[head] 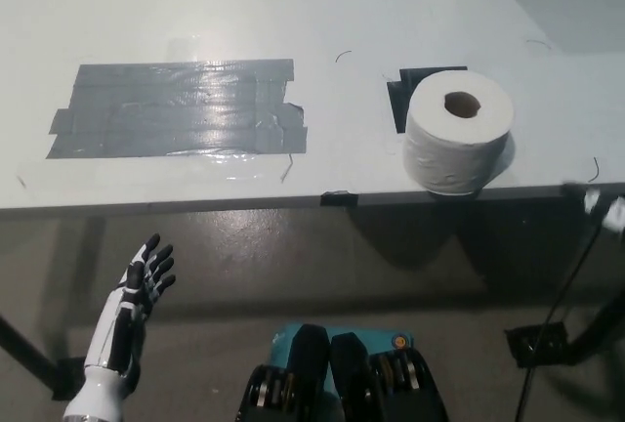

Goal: A toilet paper roll is kept on the black spot on the desk infront of the robot and the robot inserts its right thumb into the hole in the centre to grab the roll. Then it passes the roll to a person.

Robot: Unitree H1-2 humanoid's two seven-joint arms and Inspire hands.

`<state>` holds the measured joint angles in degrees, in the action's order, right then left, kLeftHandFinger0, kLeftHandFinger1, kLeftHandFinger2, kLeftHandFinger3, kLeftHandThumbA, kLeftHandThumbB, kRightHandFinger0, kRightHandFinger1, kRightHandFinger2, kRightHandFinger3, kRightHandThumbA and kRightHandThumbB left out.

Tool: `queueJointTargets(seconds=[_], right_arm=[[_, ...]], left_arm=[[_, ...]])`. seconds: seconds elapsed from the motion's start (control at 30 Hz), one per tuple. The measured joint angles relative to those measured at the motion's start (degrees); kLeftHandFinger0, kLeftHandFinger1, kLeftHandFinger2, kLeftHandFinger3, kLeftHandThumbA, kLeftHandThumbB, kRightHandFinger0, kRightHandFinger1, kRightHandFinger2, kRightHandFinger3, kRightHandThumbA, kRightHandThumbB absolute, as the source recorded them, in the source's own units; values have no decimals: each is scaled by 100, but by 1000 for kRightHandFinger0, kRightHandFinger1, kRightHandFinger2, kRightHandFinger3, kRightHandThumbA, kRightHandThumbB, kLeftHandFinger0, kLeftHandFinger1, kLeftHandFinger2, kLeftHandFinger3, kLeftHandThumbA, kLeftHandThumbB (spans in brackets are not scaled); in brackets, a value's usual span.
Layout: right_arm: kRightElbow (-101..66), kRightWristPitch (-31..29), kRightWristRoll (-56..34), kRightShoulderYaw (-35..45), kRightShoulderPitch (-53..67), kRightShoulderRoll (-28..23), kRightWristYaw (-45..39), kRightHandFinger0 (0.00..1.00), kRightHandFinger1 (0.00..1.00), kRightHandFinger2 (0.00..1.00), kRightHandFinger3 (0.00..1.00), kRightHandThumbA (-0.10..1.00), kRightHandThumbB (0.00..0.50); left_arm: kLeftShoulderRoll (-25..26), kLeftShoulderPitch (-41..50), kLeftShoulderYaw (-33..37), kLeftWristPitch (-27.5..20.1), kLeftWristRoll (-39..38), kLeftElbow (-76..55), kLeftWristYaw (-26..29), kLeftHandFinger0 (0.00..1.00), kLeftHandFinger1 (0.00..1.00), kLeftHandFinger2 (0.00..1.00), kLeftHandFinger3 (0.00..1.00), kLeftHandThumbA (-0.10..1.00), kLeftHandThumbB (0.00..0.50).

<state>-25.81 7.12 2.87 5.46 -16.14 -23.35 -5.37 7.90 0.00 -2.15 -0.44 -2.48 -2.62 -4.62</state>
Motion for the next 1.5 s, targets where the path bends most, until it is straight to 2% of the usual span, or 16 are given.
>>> queueJointTargets(seconds=[0.07, 0.2, 0.23, 0.3, 0.4, 0.43, 0.47, 0.53, 0.6, 0.63, 0.73, 0.77, 0.9, 1.0, 1.2, 1.5], right_arm=[[213, 299, -13, -75, -542, -349, -174, 1000, 1000, 1000, 1000, 984, 324], [1077, 679, -66, -403, -1520, -787, -528, 1000, 1000, 1000, 1000, 972, 330], [1260, 733, -67, -482, -1717, -838, -616, 1000, 1000, 1000, 1000, 963, 354], [1899, 894, -63, -773, -2262, -971, -880, 1000, 1000, 1000, 1000, 942, 344], [2629, 1040, -53, -1102, -2774, -1022, -1164, 1000, 1000, 1000, 1000, 881, 400], [3054, 1109, -41, -1288, -3086, -1023, -1325, 1000, 1000, 1000, 1000, 875, 403], [3350, 1154, -32, -1419, -3246, -1022, -1420, 1000, 1000, 1000, 1000, 888, 374], [3916, 1256, -12, -1709, -3634, -1020, -1659, 1000, 1000, 1000, 1000, 957, 467], [4538, 1355, 47, -2039, -4007, -1011, -1906, 1000, 1000, 1000, 1000, 1000, 359], [4845, 1379, 79, -2216, -4196, -992, -2036, 1000, 1000, 1000, 1000, 1000, 324], [5622, 1418, 146, -2616, -4658, -900, -2354, 1000, 1000, 1000, 1000, 1000, 295], [6066, 1440, 202, -2840, -4868, -842, -2496, 1000, 1000, 1000, 1000, 1000, 293], [7126, 1529, 352, -3363, -5436, -614, -2922, 1000, 1000, 1000, 1000, 1000, 367], [7640, 1591, 484, -3694, -5780, -431, -3274, 1000, 1000, 1000, 1000, 1000, 344], [8267, 1624, 786, -4116, -6209, -149, -3744, 1000, 1000, 1000, 1000, 1000, 345], [8527, 1563, 1071, -4213, -6255, 49, -4009, 1000, 1000, 1000, 1000, 1000, 330]], left_arm=[[2, 0, 10, -2, 10, 36, 0, 1000, 1000, 1000, 1000, 969, 309], [2, 1, 25, -4, 21, 93, 0, 1000, 1000, 1000, 1000, 959, 303], [3, 1, 28, -4, 27, 96, 0, 1000, 1000, 1000, 1000, 959, 292], [4, 1, 39, -7, 46, 107, 0, 1000, 1000, 1000, 1000, 951, 279], [7, 0, 50, -10, 62, 137, 0, 1000, 1000, 1000, 1000, 952, 283], [9, -1, 61, -13, 77, 154, 0, 1000, 1000, 1000, 1000, 955, 287], [11, -3, 69, -13, 87, 172, 0, 1000, 1000, 1000, 1000, 976, 294], [12, -1, 93, -17, 125, 203, 3, 1000, 1000, 1000, 1000, 993, 308], [20, -1, 120, -21, 182, 243, 7, 1000, 1000, 1000, 1000, 981, 309], [27, -1, 130, -23, 203, 260, 7, 1000, 1000, 1000, 1000, 979, 311], [35, -2, 152, -28, 270, 275, 7, 1000, 1000, 1000, 1000, 983, 318], [36, -1, 163, -32, 309, 283, 8, 1000, 1000, 1000, 1000, 977, 314], [40, 6, 187, -57, 414, 290, 7, 1000, 1000, 1000, 1000, 960, 311], [53, 39, 201, -87, 504, 282, 8, 1000, 1000, 1000, 1000, 981, 318], [80, 116, 213, -165, 689, 269, 9, 1000, 1000, 1000, 1000, 983, 320], [81, 150, 214, -166, 824, 236, 8, 1000, 1000, 1000, 1000, 971, 328]])
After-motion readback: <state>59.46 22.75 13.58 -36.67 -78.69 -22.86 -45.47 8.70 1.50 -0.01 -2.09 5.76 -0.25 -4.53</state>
